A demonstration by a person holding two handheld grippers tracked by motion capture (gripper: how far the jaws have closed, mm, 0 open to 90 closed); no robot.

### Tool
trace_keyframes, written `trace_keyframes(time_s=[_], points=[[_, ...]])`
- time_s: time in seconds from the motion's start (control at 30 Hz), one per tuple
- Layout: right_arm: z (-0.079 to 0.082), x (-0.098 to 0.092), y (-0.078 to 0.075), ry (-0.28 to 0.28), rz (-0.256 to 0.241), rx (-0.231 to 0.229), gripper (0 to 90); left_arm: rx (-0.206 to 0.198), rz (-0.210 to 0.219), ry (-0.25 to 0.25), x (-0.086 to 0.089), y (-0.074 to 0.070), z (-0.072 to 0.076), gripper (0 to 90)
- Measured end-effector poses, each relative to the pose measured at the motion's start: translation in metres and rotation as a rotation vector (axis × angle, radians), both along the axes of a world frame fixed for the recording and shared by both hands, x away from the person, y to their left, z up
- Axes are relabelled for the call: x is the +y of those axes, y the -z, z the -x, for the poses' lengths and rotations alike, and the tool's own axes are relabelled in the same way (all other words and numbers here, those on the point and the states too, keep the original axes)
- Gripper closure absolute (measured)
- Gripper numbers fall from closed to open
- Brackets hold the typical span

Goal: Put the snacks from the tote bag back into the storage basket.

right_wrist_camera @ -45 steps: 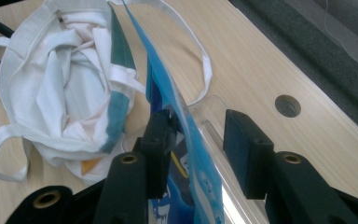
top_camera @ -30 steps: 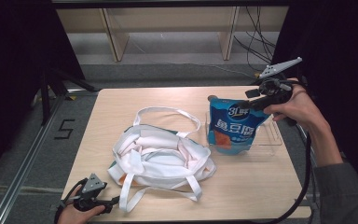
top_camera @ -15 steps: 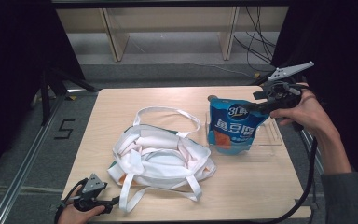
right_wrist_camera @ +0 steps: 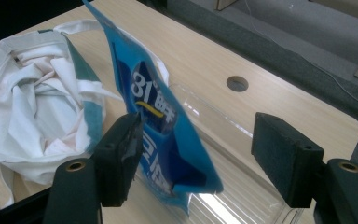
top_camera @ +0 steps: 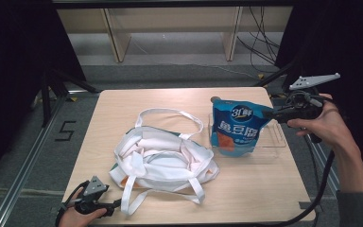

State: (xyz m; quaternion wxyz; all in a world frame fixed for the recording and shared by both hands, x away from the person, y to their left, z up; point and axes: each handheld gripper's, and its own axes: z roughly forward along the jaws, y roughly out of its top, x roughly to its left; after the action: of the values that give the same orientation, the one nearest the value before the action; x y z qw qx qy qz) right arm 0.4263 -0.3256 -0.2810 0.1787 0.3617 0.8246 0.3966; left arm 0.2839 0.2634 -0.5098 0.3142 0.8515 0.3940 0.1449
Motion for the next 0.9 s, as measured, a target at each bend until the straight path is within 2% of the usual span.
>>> trace_keyframes(time_s=[0.13, 0.23, 0.27, 0.3, 0.37, 0.4, 0.43, 0.5, 0.53, 0.57, 0.63, 0.67, 0.7, 0.77, 0.83, 0.9], points=[[0.006, -0.003, 0.003, 0.015, 0.004, 0.004, 34.5, 0.002, -0.001, -0.001, 0.0, 0.0, 0.0, 25.1], [0.01, -0.009, 0.007, 0.035, -0.007, -0.015, 34.2, 0.0, 0.001, 0.0, 0.0, 0.0, 0.0, 25.1], [0.012, -0.01, 0.008, 0.041, -0.011, -0.001, 34.1, 0.001, 0.001, 0.0, 0.0, 0.0, 0.0, 25.1], [0.013, -0.01, 0.01, 0.039, -0.006, -0.017, 33.9, 0.001, 0.001, 0.0, 0.0, 0.0, 0.0, 25.1], [0.014, -0.011, 0.012, 0.039, -0.013, -0.014, 33.9, 0.008, 0.013, -0.009, -0.001, 0.001, 0.0, 25.1], [0.017, -0.011, 0.012, 0.041, -0.016, 0.002, 33.9, 0.008, 0.013, -0.009, -0.001, 0.001, 0.0, 25.1], [0.018, -0.012, 0.015, 0.045, -0.02, -0.024, 33.9, 0.009, 0.01, -0.008, 0.0, 0.001, 0.0, 25.1], [0.021, -0.013, 0.018, 0.062, -0.017, -0.029, 33.6, 0.0, -0.001, 0.001, 0.0, 0.0, 0.0, 25.1], [0.024, -0.013, 0.02, 0.081, -0.014, -0.024, 33.4, 0.003, 0.003, -0.006, 0.0, 0.001, 0.0, 25.1], [0.026, -0.014, 0.022, 0.08, -0.007, -0.03, 33.4, -0.004, 0.031, -0.034, -0.002, 0.003, 0.0, 25.1], [0.029, -0.013, 0.026, 0.095, -0.009, -0.029, 33.1, -0.005, 0.033, -0.036, -0.003, 0.003, 0.0, 25.1], [0.031, -0.012, 0.029, 0.102, -0.017, -0.03, 33.0, -0.005, 0.036, -0.036, -0.003, 0.003, 0.0, 25.1], [0.033, -0.012, 0.031, 0.1, -0.028, -0.025, 32.5, 0.006, 0.007, -0.007, -0.001, 0.001, 0.0, 25.1], [0.033, -0.013, 0.038, 0.073, -0.044, -0.028, 32.4, 0.0, 0.002, -0.002, 0.0, 0.0, 0.0, 25.1], [0.035, -0.014, 0.046, 0.085, -0.055, -0.034, 31.9, 0.005, 0.008, -0.007, -0.001, 0.001, 0.0, 25.1], [0.037, -0.014, 0.048, 0.085, -0.063, -0.02, 31.9, 0.008, 0.016, -0.012, -0.001, 0.001, 0.0, 25.1]])
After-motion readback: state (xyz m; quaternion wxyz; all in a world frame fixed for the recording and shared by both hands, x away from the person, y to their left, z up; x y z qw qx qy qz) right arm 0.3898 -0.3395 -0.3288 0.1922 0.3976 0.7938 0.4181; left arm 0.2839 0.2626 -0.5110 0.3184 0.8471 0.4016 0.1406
